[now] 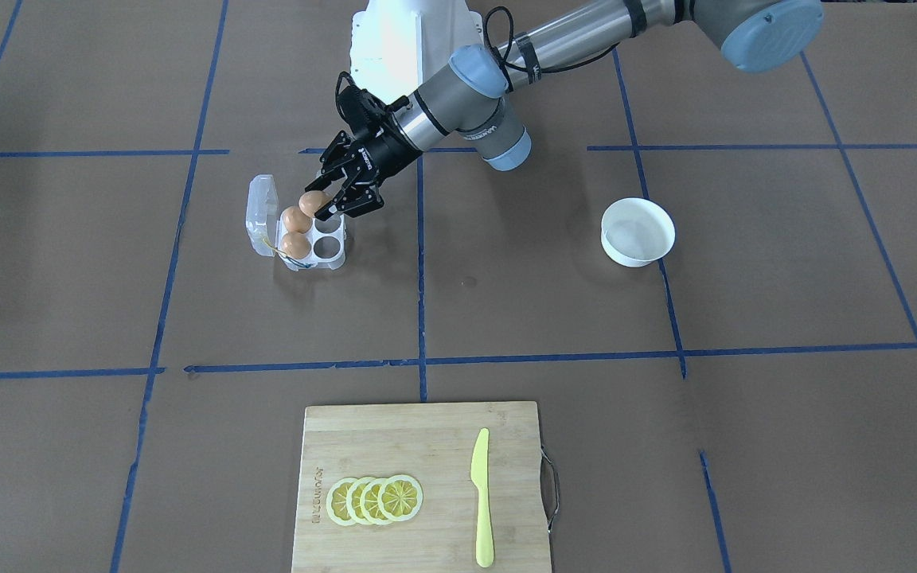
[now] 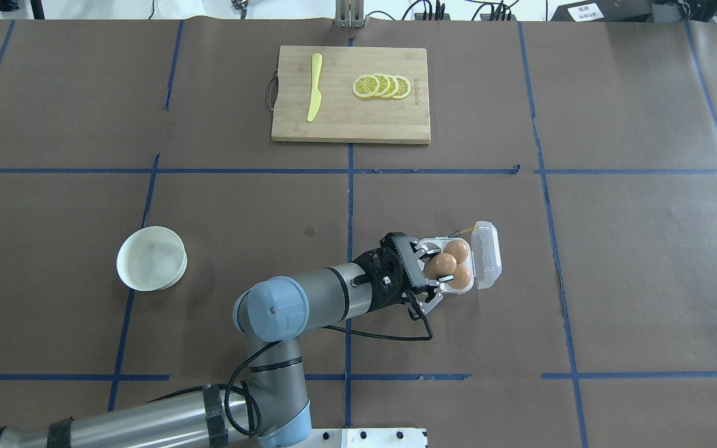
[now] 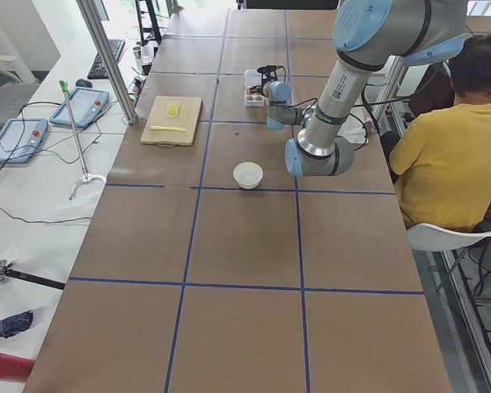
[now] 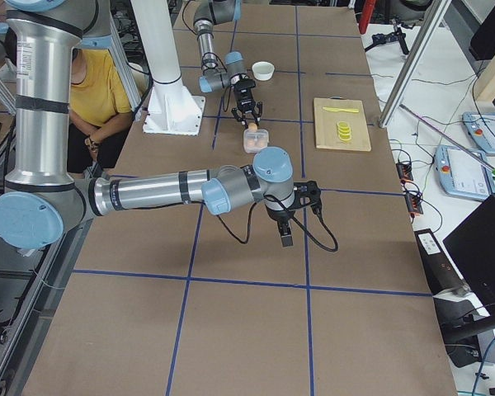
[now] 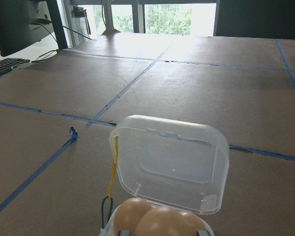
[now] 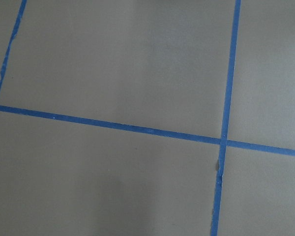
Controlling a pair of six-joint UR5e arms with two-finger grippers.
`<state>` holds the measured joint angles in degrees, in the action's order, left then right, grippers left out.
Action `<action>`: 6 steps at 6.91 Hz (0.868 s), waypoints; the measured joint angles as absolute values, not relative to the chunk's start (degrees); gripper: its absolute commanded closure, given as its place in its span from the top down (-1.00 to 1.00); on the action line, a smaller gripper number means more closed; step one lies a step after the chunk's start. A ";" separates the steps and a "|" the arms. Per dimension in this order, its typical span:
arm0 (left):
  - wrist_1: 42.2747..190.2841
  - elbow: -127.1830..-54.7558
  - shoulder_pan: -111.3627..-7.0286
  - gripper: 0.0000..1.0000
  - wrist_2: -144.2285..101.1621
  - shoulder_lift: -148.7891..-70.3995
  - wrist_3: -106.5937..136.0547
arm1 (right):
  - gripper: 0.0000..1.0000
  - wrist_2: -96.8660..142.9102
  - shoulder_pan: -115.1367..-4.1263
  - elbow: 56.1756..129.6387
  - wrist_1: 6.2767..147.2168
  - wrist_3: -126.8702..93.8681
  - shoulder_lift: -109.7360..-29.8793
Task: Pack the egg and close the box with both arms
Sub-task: 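Lower the egg into the empty slot and open the left gripper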
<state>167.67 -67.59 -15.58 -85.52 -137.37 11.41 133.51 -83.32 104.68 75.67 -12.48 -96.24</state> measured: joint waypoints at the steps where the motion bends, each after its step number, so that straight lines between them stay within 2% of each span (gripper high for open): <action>1: 167.63 -67.00 -15.57 -0.22 -85.52 -137.79 11.42 | 1.00 133.50 -83.32 104.69 75.67 -12.46 -96.26; 2: 167.62 -66.75 -15.56 -0.14 -85.52 -137.96 11.45 | 1.00 133.51 -83.32 104.70 75.67 -12.42 -96.29; 4: 167.61 -66.64 -15.56 0.22 -85.54 -137.99 11.47 | 1.00 133.51 -83.38 104.74 75.67 -12.31 -96.32; 5: 167.61 -66.63 -15.56 0.28 -85.58 -137.99 11.49 | 1.00 133.52 -83.43 104.75 75.67 -12.25 -96.33; 6: 167.61 -66.63 -15.56 0.63 -85.60 -137.97 11.51 | 1.00 133.56 -83.46 104.72 75.67 -12.20 -96.36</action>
<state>167.61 -66.63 -15.56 -85.60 -137.97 11.51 133.56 -83.46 104.72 75.67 -12.20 -96.36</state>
